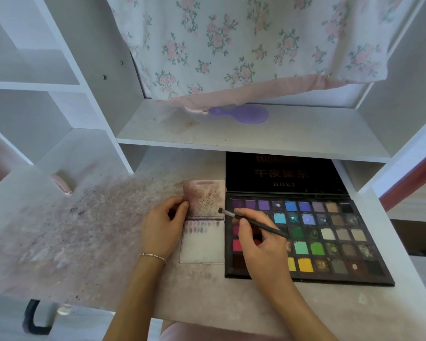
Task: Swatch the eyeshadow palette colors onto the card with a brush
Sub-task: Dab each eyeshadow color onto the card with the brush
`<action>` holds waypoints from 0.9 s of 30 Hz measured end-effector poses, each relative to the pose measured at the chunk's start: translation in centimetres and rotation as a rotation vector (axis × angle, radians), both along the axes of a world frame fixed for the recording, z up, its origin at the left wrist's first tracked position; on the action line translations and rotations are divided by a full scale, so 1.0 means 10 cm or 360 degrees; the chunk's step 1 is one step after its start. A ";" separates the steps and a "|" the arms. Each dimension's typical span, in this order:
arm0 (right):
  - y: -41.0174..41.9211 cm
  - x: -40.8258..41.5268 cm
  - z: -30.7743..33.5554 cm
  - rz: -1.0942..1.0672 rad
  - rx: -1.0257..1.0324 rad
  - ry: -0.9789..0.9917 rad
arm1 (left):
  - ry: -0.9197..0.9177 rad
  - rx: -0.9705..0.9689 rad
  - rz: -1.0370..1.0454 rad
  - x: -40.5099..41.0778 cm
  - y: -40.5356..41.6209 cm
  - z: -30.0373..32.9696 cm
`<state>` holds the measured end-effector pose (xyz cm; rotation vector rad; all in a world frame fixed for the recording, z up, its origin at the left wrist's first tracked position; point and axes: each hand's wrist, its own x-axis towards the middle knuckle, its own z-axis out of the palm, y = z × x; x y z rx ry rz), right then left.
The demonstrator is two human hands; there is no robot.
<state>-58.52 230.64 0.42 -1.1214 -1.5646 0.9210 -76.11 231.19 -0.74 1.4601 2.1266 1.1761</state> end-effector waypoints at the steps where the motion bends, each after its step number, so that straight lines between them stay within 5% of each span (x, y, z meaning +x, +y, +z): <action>1: 0.00 0.01 0.01 -0.0006 0.0008 -0.0002 | -0.0002 0.0001 -0.0001 0.00 0.00 0.00; 19: 0.09 1.10 -0.04 -0.0827 -0.0015 -0.0163 | 0.0032 0.0028 0.0088 0.11 0.00 -0.03; 27: 0.14 1.13 -0.11 -0.0791 -0.0063 -0.0270 | 0.0017 0.0040 0.0119 0.10 0.00 -0.05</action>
